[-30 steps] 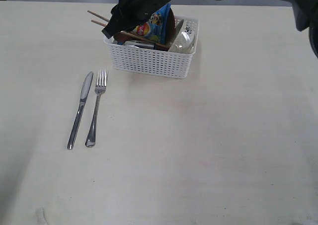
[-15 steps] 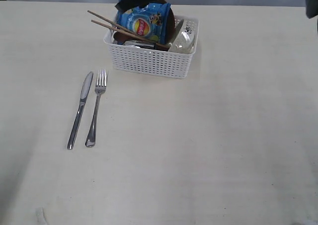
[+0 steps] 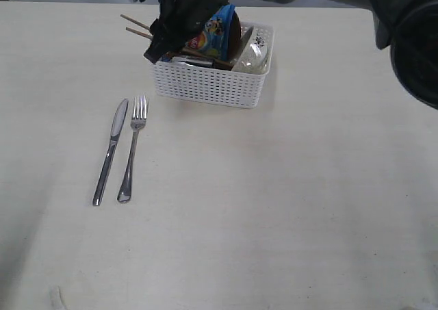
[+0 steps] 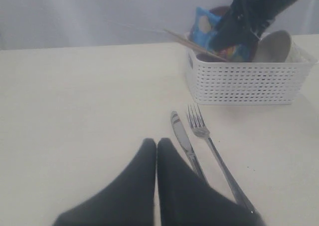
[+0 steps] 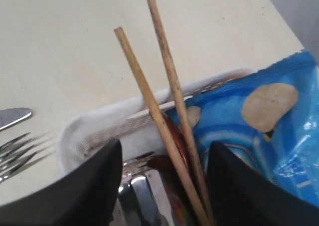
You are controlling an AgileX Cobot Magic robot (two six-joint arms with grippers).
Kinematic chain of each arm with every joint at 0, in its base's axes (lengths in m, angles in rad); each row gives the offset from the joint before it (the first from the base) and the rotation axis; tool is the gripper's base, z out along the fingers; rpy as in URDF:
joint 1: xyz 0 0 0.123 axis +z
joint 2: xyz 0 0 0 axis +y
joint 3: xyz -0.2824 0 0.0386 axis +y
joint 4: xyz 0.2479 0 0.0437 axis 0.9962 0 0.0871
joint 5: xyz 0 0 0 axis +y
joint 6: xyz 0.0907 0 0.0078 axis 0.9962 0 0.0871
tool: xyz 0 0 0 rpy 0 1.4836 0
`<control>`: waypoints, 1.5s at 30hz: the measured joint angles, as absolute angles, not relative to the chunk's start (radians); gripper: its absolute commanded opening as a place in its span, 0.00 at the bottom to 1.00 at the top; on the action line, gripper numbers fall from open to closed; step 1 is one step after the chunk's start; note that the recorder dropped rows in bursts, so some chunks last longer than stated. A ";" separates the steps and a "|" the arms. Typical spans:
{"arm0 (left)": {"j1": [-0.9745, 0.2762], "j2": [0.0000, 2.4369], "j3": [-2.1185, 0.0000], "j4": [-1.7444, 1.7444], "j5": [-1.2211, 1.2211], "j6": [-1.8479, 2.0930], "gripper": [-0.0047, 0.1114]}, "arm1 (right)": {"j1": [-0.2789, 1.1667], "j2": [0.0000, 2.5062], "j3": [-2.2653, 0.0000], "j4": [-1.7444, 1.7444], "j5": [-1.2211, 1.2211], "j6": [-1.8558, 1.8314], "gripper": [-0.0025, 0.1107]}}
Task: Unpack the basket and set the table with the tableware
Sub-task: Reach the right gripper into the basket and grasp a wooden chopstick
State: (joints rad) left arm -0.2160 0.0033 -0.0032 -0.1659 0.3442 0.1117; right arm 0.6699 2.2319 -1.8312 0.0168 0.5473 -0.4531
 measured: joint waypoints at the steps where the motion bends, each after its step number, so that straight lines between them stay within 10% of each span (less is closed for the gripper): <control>1: -0.216 0.003 -0.003 -0.166 0.344 0.112 0.04 | 0.670 2.251 -1.831 0.017 0.534 -0.468 0.47; 45: -0.216 0.003 -0.003 -0.166 0.344 0.112 0.04 | 0.638 2.350 -1.837 -0.067 0.381 -0.426 0.47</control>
